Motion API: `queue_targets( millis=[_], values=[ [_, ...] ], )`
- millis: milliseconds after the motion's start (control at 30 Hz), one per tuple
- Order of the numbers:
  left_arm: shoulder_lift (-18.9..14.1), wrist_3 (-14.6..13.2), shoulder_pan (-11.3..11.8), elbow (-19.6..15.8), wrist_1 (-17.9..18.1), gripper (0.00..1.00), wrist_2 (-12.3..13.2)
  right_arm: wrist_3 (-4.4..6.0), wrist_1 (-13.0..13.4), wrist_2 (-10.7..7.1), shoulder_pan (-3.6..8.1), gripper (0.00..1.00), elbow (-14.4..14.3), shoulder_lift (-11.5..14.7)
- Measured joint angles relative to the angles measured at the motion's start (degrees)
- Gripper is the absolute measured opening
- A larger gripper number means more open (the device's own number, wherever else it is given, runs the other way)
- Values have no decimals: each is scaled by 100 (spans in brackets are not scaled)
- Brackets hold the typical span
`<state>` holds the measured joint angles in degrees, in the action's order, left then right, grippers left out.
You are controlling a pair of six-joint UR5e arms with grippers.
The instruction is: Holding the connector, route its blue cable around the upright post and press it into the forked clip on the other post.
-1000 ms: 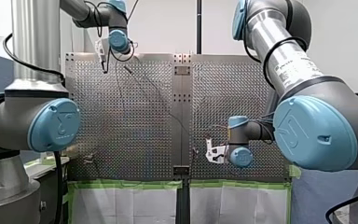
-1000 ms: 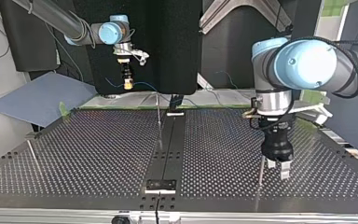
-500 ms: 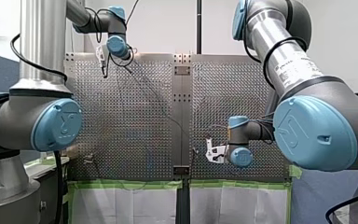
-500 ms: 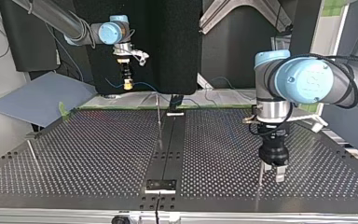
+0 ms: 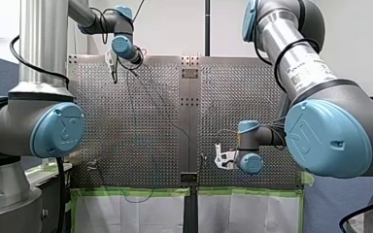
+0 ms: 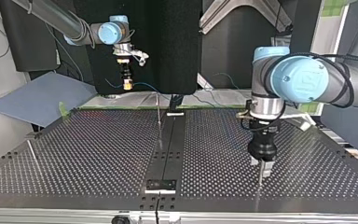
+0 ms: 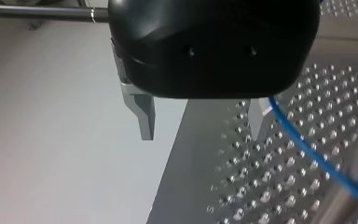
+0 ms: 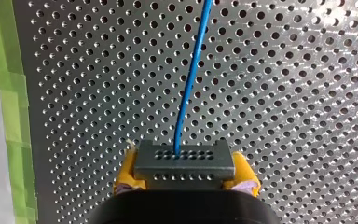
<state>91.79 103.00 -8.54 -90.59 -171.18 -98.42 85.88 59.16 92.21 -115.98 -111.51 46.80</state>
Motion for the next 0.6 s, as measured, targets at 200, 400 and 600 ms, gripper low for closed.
queue_targets(
  millis=[200, 400, 600],
  values=[
    [0, 285, -54, 0, -28, 100, 112, 0, 8, 0, 5, 0, 0, -3],
    [92, 504, -86, 0, -44, 100, 61, 6, 9, 0, 4, 0, 0, -7],
    [161, 650, -97, 0, -37, 100, -22, 21, 9, 0, 13, 0, 0, -7]
  ],
)
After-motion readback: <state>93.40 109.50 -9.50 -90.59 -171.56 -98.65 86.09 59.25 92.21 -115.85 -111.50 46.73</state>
